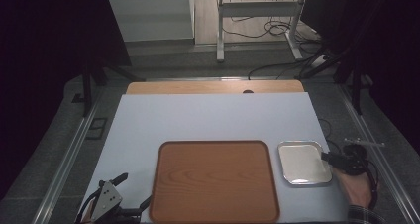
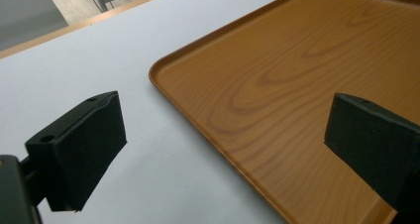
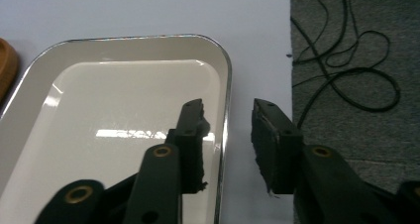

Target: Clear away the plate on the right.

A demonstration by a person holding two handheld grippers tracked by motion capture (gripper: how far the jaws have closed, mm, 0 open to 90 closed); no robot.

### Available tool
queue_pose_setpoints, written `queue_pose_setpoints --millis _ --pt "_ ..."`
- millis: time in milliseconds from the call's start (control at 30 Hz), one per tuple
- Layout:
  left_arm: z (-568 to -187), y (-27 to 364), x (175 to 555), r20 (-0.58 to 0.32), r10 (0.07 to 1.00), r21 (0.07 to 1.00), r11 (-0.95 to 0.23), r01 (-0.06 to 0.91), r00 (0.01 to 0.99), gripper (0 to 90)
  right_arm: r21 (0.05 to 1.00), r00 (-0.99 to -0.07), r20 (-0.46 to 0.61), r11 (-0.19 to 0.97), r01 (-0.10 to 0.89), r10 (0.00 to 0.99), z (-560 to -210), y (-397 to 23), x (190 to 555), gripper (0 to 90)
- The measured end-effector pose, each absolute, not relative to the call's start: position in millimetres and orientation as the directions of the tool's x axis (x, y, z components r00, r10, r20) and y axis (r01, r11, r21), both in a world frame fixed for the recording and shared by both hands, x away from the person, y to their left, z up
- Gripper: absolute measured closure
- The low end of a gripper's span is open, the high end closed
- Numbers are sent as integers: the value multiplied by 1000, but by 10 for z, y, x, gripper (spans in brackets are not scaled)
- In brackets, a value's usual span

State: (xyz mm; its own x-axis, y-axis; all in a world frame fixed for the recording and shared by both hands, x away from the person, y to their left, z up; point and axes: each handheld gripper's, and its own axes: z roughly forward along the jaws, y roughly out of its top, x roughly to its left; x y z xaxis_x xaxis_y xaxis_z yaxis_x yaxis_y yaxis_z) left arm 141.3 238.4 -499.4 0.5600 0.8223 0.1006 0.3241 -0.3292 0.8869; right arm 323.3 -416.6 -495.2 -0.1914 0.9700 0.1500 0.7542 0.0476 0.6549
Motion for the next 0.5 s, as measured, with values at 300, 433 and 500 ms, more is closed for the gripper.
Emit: queue_pose_setpoints --millis 300,433,500 --pt "-4994 2383 1414 101 822 886 -330 325 561 23 606 -177 209 15 795 962 -5009 -4187 3286 836" --pt "-4995 2381 1415 102 821 886 -331 324 561 24 588 -156 284 -43 808 946 -5021 -4243 3287 866" --pt "-4995 2381 1415 101 821 886 -331 324 561 24 585 -153 327 -73 808 933 -5023 -4271 3281 876"
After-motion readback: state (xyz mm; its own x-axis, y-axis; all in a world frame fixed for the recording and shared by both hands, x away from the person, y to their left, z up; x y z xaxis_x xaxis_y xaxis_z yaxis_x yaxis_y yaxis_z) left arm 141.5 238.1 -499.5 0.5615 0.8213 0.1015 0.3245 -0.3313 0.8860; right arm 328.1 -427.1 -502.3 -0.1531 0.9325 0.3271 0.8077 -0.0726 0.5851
